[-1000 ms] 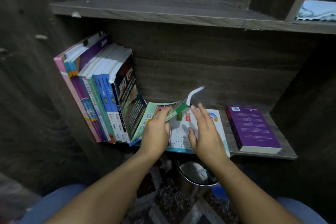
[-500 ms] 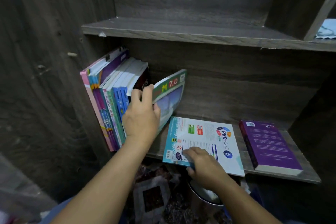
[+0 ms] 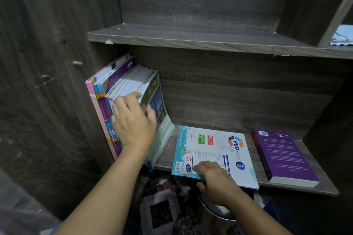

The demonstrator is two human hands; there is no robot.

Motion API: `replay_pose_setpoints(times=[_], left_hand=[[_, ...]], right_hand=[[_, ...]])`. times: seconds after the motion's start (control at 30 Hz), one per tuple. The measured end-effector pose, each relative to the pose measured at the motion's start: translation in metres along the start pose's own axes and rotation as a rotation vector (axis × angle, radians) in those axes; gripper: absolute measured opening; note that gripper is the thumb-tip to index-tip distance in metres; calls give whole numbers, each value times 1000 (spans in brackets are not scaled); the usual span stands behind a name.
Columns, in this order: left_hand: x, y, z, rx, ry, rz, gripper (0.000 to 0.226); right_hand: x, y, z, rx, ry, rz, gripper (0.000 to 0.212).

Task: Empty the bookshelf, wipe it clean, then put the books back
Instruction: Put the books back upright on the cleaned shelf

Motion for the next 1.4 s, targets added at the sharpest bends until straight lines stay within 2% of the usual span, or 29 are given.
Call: replay_pose_setpoints(times=[0.17, 0.33, 0.43, 0.63, 0.7, 0.83, 1.0, 1.13, 1.4], left_hand=[[5, -5, -4, 7, 32, 28, 28], [17, -22, -14, 79, -64, 237, 22], [14, -31, -29, 215, -69, 402, 38], [-3, -15, -46, 409, 107, 720, 77], [-4, -12, -47, 403, 124, 782, 89], [-4, -25, -49, 273, 126, 774, 96], [-1, -53, -40, 264, 211, 880, 85], [14, -91, -28, 282, 250, 898, 78], [33, -150, -14, 369, 269, 881, 77]], right_hand=[[1, -1, 1, -5, 1, 1, 49], [0, -4, 11, 18, -24, -21, 49], [-1, -5, 24, 27, -45, -22, 48], [-7, -11, 50, 37, -84, -35, 48], [-7, -16, 58, 46, -97, -64, 47], [-6, -36, 72, 62, -103, -115, 41], [-3, -72, 83, 47, -110, -141, 42], [11, -99, 95, 58, -106, -178, 41], [49, -134, 159, 178, -202, -207, 80]])
Point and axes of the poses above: each hand's wrist, its own x-axis towards the middle knuckle, its own y-axis out of the palm, z = x × y, the point moved 6 cm from there along x, towards the middle knuckle, and after that the axes turned 5 degrees about x, right-handed, at the moved point
